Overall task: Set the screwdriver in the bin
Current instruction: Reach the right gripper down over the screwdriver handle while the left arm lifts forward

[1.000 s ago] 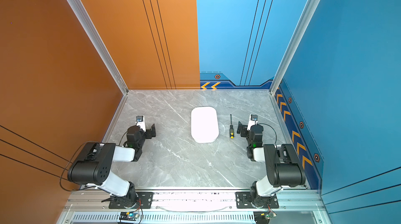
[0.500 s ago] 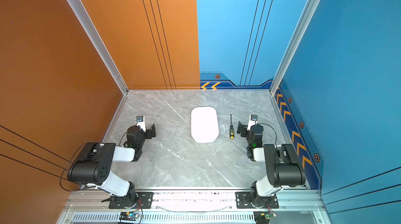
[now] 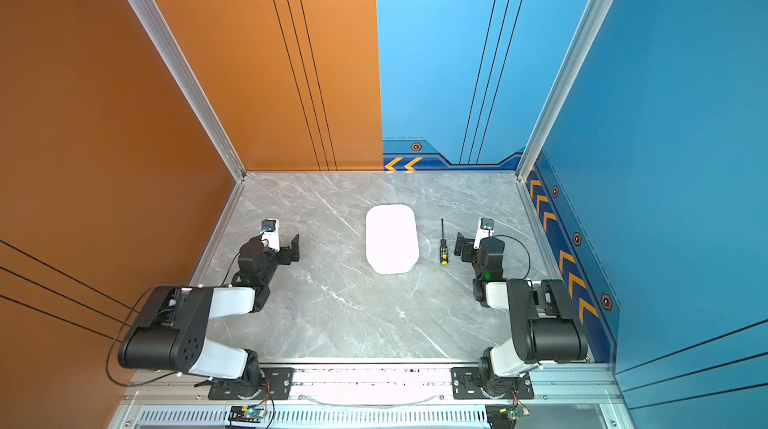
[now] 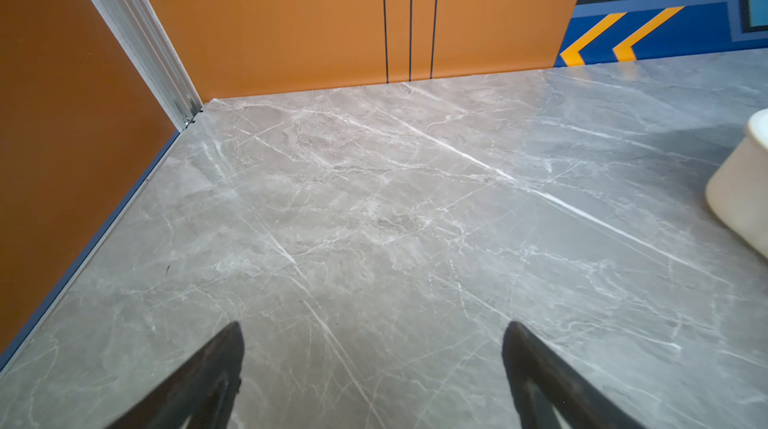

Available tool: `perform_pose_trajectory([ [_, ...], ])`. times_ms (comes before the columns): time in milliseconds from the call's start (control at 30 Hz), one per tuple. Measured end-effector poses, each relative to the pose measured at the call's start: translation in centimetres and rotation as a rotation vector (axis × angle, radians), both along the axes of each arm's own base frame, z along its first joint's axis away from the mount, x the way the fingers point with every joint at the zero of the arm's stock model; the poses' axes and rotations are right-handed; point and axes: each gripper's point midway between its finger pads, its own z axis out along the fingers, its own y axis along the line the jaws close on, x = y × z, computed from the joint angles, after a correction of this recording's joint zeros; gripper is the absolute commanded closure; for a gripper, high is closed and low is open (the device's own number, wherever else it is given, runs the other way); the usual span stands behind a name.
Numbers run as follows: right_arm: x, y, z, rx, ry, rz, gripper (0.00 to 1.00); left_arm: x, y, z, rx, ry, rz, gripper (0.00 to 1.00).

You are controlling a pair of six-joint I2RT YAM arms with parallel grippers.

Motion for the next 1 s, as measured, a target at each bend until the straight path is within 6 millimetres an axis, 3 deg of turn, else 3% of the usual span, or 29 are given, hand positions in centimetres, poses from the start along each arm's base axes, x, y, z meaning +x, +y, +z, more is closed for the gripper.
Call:
perform_pose_trajectory([
  [267, 3.1, 1.4, 9.9, 0.062, -0.015, 0.047, 0.06, -0.9, -2.4, 6.4, -0.096, -0.07, -0.1, 0.02],
  [400, 5.0, 3.7, 11.8, 0.136, 0.106, 0.136, 0.11, -0.8, -5.5, 7.8, -0.216, -0.039, -0.198, 0.02],
  [500, 5.8, 5.8, 10.4, 0.161, 0.236, 0.193, 0.11, -0.8, -8.2, 7.6, -0.294, 0.035, -0.274, 0.02],
  [667, 3.9, 9.1, 3.8, 0.161, 0.533, 0.248, 0.1, -0.9, -12.5, 6.5, -0.4, 0.205, -0.386, 0.02],
  [800, 1.8, 9.4, -0.3, 0.158, 0.718, 0.242, 0.1, -1.1, -15.1, 5.6, -0.499, 0.328, -0.454, 0.02],
  [867, 1.1, 9.1, -1.3, 0.152, 0.774, 0.231, 0.15, -1.2, -16.1, 5.2, -0.545, 0.38, -0.474, 0.02],
  [1000, 0.2, 9.1, -2.3, 0.134, 0.832, 0.226, 0.14, -1.2, -17.2, 4.4, -0.611, 0.454, -0.488, 0.02],
])
